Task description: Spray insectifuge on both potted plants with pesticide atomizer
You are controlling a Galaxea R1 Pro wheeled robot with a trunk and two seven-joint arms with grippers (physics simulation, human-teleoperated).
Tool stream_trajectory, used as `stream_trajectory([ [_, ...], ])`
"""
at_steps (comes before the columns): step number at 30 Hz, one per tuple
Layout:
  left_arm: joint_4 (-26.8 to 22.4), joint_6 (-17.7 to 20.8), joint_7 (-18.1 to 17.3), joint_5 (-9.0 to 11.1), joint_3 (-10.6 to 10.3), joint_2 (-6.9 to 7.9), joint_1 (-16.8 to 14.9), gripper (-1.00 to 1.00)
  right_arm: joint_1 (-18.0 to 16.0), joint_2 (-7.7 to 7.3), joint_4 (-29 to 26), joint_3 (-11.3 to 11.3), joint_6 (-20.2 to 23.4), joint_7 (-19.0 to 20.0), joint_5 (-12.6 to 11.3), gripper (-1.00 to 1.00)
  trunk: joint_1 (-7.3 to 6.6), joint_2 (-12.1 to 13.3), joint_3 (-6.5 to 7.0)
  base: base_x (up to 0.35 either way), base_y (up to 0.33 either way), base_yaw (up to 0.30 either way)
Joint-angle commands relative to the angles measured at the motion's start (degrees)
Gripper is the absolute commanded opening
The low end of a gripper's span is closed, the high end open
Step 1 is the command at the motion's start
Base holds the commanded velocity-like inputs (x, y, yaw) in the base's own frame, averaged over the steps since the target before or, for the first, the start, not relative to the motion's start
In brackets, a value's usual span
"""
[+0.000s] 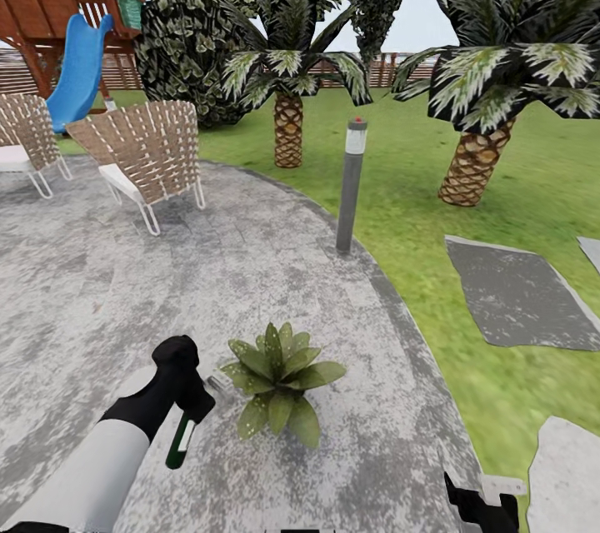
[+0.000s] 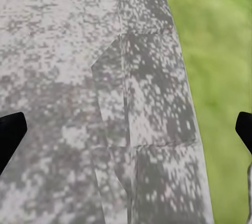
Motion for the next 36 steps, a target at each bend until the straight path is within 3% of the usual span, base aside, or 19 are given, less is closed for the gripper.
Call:
stream_trajectory([
  [1, -0.12, 0.46, -0.62, -0.49, -0.15, 0.06, -0.31, -1.0, -0.04, 0.01, 0.05, -0.48, -0.21, 0.27, 0.21, 1.0, -0.01, -0.02, -0.05, 0.005, 0.0, 0.0],
  [4, -0.2, 0.42, -0.65, -0.39, -0.09, -0.07, -0.84, -1.0, -0.04, 0.01, 0.05, -0.48, -0.22, 0.25, 0.21, 1.0, -0.01, -0.02, -0.05, 0.001, 0.0, 0.0],
  [11, 0.07, 0.33, -0.7, -0.14, -0.34, -2.03, -4.95, -1.0, -0.04, -0.8, 0.02, -0.53, -0.19, 0.18, 0.13, 1.0, -0.01, -0.02, -0.05, 0.0, 0.0, 0.045],
  [13, 0.34, 0.32, -0.82, -0.11, -1.8, -2.23, -5.24, -1.0, -0.04, -0.79, 0.04, -0.49, -0.15, 0.16, 0.13, 1.0, -0.01, -0.02, -0.05, 0.0, 0.0, 0.247],
  [15, 0.68, 0.37, -2.23, -0.07, -4.54, -2.29, -5.16, -1.0, -0.04, -0.74, 0.05, -0.48, -0.14, 0.16, 0.13, 1.0, -0.01, -0.02, -0.05, 0.0, 0.0, 0.267],
  [17, 0.81, 0.35, -6.12, -0.1, -6.52, -2.14, -5.03, -1.0, -0.04, -0.71, 0.05, -0.48, -0.13, 0.16, 0.13, 1.0, -0.01, -0.02, -0.05, 0.0, 0.0, 0.274],
  [21, 0.84, 0.4, -8.67, -0.13, -6.84, -1.68, -5.27, -1.0, -0.04, -0.71, 0.05, -0.48, -0.13, 0.19, 0.13, 1.0, -0.01, -0.02, -0.05, 0.0, 0.0, 0.204],
  [36, 0.93, 0.4, -9.01, -0.13, -6.93, -1.51, -4.96, -1.0, -0.04, -0.78, 0.05, -0.48, -0.16, 0.33, 0.15, 1.0, -0.01, -0.02, -0.05, 0.027, -0.077, 0.008],
])
